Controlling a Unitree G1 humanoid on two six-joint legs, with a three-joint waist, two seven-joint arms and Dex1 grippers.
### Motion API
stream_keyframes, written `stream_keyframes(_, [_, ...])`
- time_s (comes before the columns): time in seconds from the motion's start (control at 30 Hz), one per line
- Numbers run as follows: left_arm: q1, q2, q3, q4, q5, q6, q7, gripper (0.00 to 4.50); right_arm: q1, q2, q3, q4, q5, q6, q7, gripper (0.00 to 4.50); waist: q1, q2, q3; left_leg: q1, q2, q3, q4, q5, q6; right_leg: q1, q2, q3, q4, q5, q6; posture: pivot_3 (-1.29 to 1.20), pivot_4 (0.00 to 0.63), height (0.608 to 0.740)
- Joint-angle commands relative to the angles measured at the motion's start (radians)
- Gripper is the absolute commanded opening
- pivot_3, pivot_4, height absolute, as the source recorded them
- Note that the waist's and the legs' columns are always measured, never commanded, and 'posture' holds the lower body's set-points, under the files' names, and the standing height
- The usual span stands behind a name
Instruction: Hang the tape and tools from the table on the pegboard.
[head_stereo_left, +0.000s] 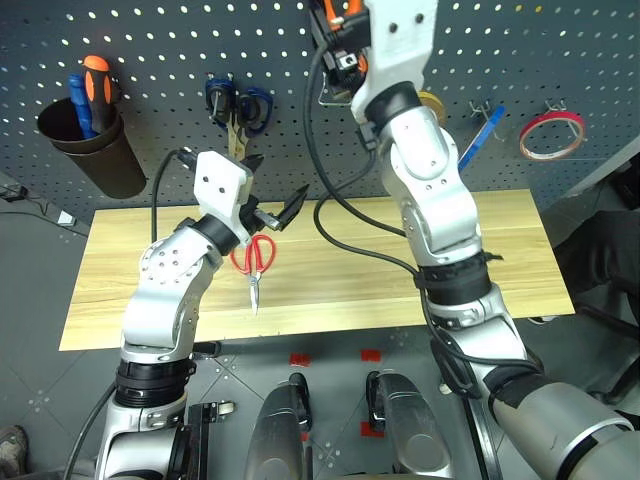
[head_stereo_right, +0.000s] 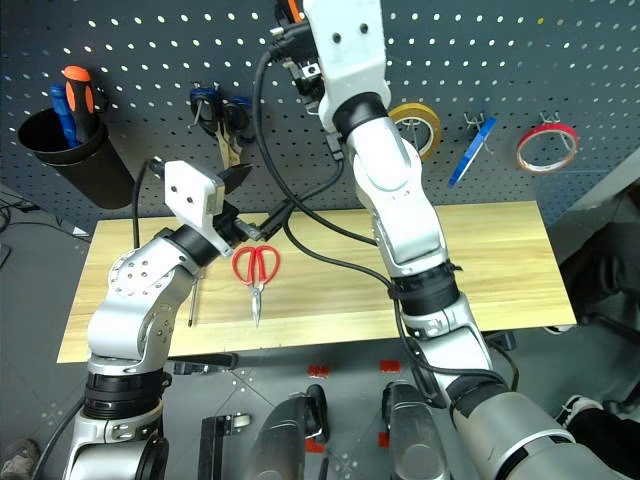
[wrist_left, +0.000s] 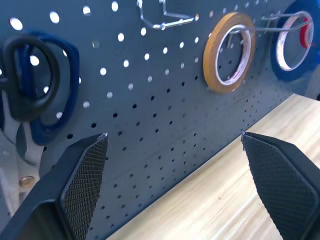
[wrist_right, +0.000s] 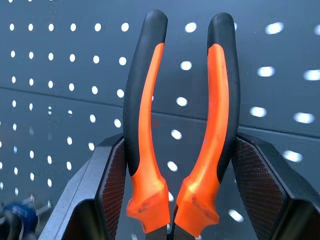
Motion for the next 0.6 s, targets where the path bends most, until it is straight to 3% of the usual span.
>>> stream_keyframes(0.03, [-0.02,-0.022,-0.019,-0.009,0.03,0.0,0.046,4.5,-0.089,0.015,-0.009,0.108,-0.01,-0.184,-0.012,2.83,0.004,0.0,0.003,0.0,0.0,0.001,0.0,0.0,0.0,0.0,0.0,0.0,-0.001,0.0,0.0,-0.16,0.387,0.74])
stream_keyframes(0.33, [-0.068,-0.076,-0.045,0.076,0.064,-0.043,0.081,4.5,-0.135,-0.023,-0.008,0.429,-0.074,-0.455,-0.036,2.83,0.02,0.0,0.005,0.0,0.001,0.004,0.0,0.0,0.001,0.0,0.0,0.0,-0.001,0.0,0.0,-0.15,0.39,0.74])
stream_keyframes(0.6, [-0.061,-0.088,-0.058,0.123,0.095,-0.108,0.078,4.5,-0.05,-0.059,0.006,0.45,-0.136,-0.551,-0.065,2.83,0.02,0.0,0.008,0.0,0.001,0.005,0.0,0.0,0.001,0.0,-0.001,0.0,-0.001,0.0,0.0,-0.15,0.392,0.74])
